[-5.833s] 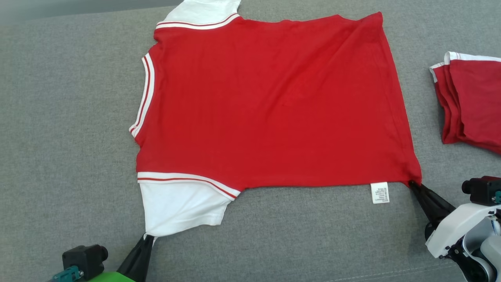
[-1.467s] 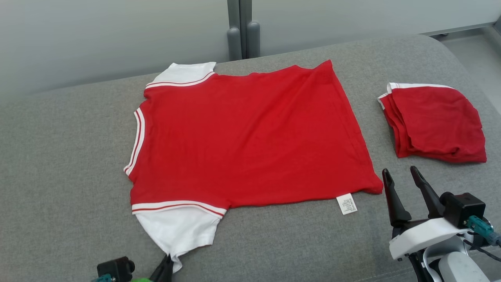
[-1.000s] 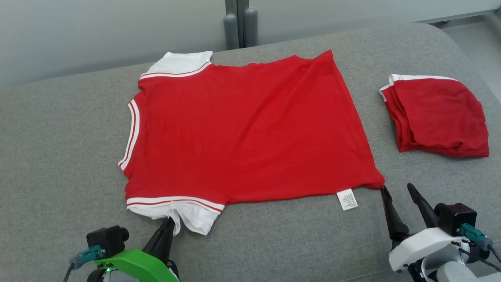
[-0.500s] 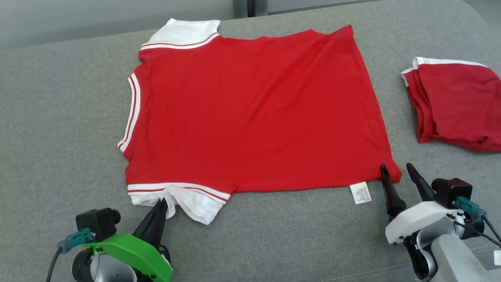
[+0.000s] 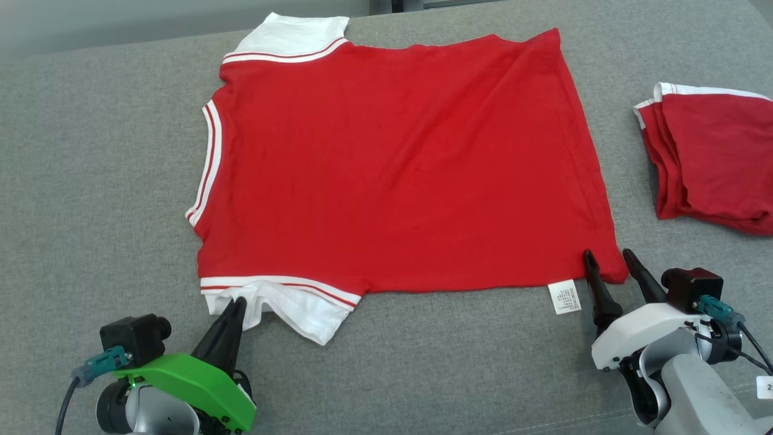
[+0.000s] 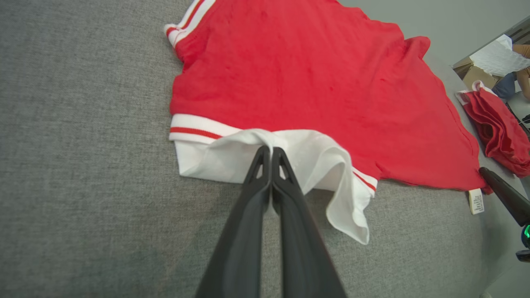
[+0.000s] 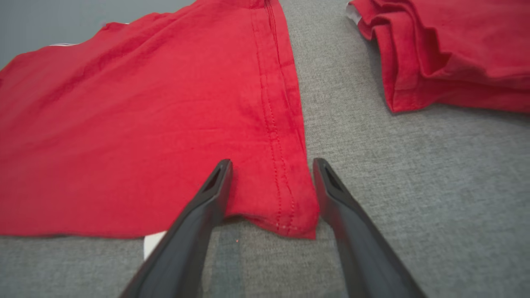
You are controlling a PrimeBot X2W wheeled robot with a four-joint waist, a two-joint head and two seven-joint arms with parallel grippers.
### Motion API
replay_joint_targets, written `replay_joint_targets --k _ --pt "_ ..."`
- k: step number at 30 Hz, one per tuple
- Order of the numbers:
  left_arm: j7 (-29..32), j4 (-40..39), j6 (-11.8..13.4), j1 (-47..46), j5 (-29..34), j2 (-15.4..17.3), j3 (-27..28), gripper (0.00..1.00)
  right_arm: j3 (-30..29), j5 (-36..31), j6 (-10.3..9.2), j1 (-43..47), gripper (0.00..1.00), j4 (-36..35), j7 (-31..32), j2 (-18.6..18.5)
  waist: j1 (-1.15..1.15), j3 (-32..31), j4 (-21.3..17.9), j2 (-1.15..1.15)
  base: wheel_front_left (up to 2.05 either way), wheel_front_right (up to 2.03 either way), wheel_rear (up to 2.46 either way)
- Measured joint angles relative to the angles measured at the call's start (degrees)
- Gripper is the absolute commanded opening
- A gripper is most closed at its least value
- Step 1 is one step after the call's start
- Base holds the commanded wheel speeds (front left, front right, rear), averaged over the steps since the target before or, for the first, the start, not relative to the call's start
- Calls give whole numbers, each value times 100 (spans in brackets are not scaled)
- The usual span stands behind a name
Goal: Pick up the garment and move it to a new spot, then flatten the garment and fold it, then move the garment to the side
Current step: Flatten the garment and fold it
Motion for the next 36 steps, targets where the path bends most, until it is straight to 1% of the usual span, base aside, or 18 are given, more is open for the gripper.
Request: replay_joint_targets --k 2,8,12,14,15,16,17,18,22,26,28,33,36 --pt "5 -16 41 2 0 1 1 0 -19 -4 2 -1 100 56 0 0 0 -1 -13 0 0 0 0" --pt "57 -80 42 5 -1 1 0 0 -30 -9 23 -6 100 219 0 0 0 7 -50 0 0 0 0" --pt "63 -147 51 7 -1 1 0 0 -20 -9 80 -37 100 309 -16 10 0 14 -60 0 0 0 0" --pt "65 -178 70 7 -2 1 -1 0 -20 -8 103 -55 66 334 -16 15 0 18 -59 0 0 0 0" --pt "88 -185 82 8 -2 1 -1 0 -20 -7 120 -65 39 353 -16 23 0 19 -57 0 0 0 0" --pt "105 -187 91 8 -2 1 -2 0 -20 -4 145 -75 27 372 -16 33 0 20 -55 0 0 0 0" --pt "126 -193 91 9 -19 1 -14 0 -21 7 155 -101 2 396 -18 48 0 15 -47 0 0 0 0" --pt "152 -194 91 11 -30 1 -33 0 -19 34 171 -107 0 419 -18 62 0 5 -41 0 0 0 0" --pt "205 -367 91 59 -51 40 -38 0 -10 151 250 -107 0 434 -18 138 0 -27 -23 0 0 0 0" --pt "264 -569 86 65 -49 202 -30 0 -36 336 255 -105 0 376 -16 135 0 -66 -11 0 0 0 0" --pt "331 -681 85 68 -41 282 -26 0 -34 413 290 -103 0 319 -15 119 0 -99 -9 0 0 0 0" --pt "441 -1051 85 68 -42 400 63 0 7 410 305 -109 0 99 -15 -174 0 -137 -14 0 0 0 0" --pt "545 -1270 87 57 -43 485 136 0 48 413 307 -125 0 9 -15 -250 0 -129 -21 0 0 0 0"
